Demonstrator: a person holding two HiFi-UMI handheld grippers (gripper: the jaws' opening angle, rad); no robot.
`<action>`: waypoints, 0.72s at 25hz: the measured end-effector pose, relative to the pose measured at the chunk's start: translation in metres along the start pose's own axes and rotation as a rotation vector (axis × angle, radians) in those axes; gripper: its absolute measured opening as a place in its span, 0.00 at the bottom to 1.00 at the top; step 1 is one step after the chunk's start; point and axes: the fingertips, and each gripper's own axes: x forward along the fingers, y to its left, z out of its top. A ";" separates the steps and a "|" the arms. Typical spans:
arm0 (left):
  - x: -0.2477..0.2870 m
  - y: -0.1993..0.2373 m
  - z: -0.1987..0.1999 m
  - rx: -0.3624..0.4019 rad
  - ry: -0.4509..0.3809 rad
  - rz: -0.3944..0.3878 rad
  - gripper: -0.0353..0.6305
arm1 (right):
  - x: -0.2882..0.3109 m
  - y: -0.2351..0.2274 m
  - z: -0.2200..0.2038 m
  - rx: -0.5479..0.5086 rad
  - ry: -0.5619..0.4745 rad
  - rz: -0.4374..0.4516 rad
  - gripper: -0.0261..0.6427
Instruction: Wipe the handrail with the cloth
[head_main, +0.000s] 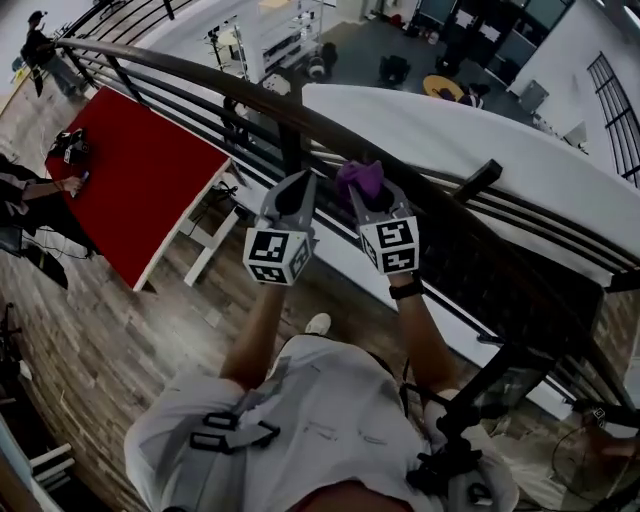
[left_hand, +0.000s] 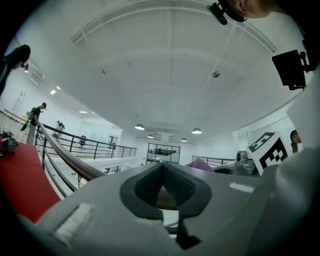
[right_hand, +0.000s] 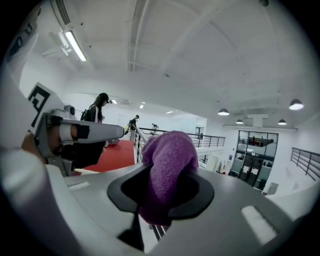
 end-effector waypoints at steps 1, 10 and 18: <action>0.004 0.014 0.000 0.002 0.001 0.018 0.06 | 0.023 0.001 0.006 -0.024 0.005 0.020 0.19; 0.019 0.089 -0.008 -0.044 0.028 0.138 0.06 | 0.211 -0.019 0.005 -0.191 0.192 0.119 0.19; 0.018 0.087 -0.026 -0.050 0.070 0.171 0.06 | 0.278 -0.021 -0.016 -0.279 0.371 0.202 0.18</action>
